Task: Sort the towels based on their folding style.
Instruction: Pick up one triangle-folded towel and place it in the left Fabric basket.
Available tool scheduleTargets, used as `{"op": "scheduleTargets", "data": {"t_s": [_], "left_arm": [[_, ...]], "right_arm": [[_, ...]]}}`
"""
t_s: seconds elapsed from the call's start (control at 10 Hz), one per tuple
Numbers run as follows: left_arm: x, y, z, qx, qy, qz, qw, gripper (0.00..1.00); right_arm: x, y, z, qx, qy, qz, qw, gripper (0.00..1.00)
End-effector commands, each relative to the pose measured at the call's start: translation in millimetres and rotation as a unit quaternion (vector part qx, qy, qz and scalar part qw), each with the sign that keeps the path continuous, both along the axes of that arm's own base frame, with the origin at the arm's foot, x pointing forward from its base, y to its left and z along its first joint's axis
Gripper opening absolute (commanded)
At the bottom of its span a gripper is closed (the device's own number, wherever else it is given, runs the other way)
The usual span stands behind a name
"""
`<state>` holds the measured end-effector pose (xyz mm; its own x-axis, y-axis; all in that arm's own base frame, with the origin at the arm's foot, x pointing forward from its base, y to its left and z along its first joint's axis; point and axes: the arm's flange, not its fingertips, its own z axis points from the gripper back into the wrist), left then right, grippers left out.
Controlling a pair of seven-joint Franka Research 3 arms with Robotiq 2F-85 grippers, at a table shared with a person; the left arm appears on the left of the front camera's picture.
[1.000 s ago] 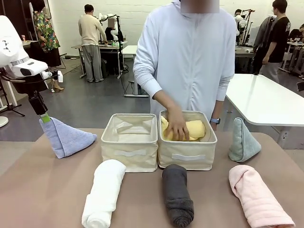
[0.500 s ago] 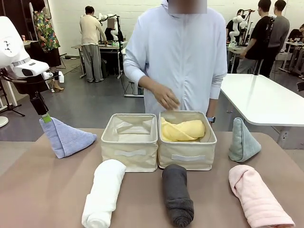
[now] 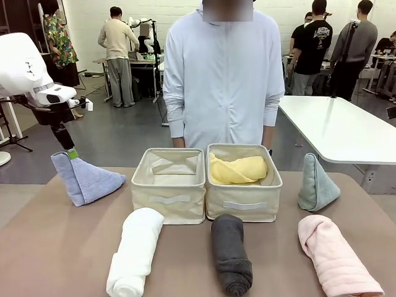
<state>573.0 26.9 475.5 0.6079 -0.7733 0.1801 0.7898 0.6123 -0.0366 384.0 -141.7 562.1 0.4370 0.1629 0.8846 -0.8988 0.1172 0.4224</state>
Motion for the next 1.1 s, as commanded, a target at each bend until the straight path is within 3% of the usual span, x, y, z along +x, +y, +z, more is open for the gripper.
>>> {"op": "scheduleTargets", "data": {"t_s": [0.0, 0.3, 0.7, 1.0], "left_arm": [[13.9, -5.9, -2.4, 0.017, 0.010, 0.026, 0.999, 1.00], [20.3, -10.6, -12.2, 0.053, 0.011, 0.045, 0.998, 1.00], [22.2, -15.8, -29.6, 0.080, 0.051, 0.027, 0.995, 1.00], [18.7, -11.7, -47.7, 0.111, 0.059, 0.031, 0.992, 1.00]], "right_arm": [[2.8, 1.1, 2.5, 0.016, -0.010, 0.001, 1.000, 1.00], [2.8, 1.1, 2.5, 0.016, -0.010, 0.001, 1.000, 1.00], [2.8, 1.1, 2.5, 0.016, -0.010, 0.001, 1.000, 1.00], [2.8, 1.1, 2.5, 0.016, -0.010, 0.001, 1.000, 1.00]]}}
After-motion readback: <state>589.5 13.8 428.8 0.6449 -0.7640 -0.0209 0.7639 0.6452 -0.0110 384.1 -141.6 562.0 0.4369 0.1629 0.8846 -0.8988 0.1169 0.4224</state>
